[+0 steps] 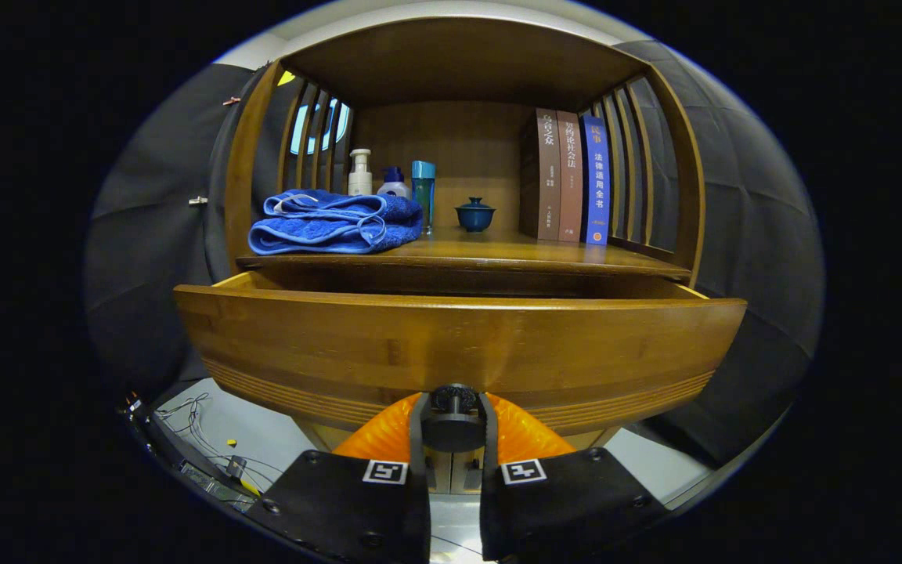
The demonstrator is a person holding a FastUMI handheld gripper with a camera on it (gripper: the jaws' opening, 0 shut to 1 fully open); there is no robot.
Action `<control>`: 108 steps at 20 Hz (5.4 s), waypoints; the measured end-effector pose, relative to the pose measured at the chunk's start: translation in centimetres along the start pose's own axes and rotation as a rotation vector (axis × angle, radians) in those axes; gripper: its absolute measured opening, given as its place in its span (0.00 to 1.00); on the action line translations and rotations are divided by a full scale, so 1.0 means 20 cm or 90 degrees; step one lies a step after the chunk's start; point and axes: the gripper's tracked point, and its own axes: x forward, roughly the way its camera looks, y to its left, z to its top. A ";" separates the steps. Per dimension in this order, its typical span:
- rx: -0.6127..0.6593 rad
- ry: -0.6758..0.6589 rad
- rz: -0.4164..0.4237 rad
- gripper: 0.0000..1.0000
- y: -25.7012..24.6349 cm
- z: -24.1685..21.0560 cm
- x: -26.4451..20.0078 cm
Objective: Pull open the drawer, take out the items inside it, and place them on the countertop above the cabinet.
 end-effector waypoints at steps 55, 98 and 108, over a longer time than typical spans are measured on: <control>-0.052 0.242 0.011 1.00 -0.23 0.41 -0.11; 0.054 0.401 0.109 0.25 0.06 0.52 -0.11; 0.059 0.404 0.038 0.25 -0.10 0.82 0.35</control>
